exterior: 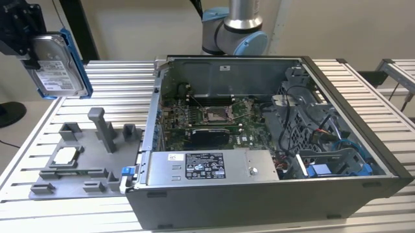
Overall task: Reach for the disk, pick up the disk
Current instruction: 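Pick up the disk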
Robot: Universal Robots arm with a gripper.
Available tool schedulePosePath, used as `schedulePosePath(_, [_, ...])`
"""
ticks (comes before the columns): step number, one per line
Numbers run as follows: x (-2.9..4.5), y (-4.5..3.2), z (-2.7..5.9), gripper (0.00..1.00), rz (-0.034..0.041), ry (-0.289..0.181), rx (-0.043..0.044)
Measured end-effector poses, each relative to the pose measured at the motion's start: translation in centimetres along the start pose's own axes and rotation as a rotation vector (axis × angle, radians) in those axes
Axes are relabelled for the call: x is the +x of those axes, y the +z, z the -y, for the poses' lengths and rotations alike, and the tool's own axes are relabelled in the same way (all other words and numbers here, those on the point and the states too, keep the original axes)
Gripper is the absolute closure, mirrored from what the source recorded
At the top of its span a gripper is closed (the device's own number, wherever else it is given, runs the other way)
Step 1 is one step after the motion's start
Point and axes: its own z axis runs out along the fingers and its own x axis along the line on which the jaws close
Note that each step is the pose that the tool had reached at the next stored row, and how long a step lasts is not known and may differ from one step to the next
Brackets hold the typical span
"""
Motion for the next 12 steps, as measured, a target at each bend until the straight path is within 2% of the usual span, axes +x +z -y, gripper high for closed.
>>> schedulePosePath(12, [-0.03, -2.01, -0.04, 1.00, 0.0000, 0.000, 0.0001])
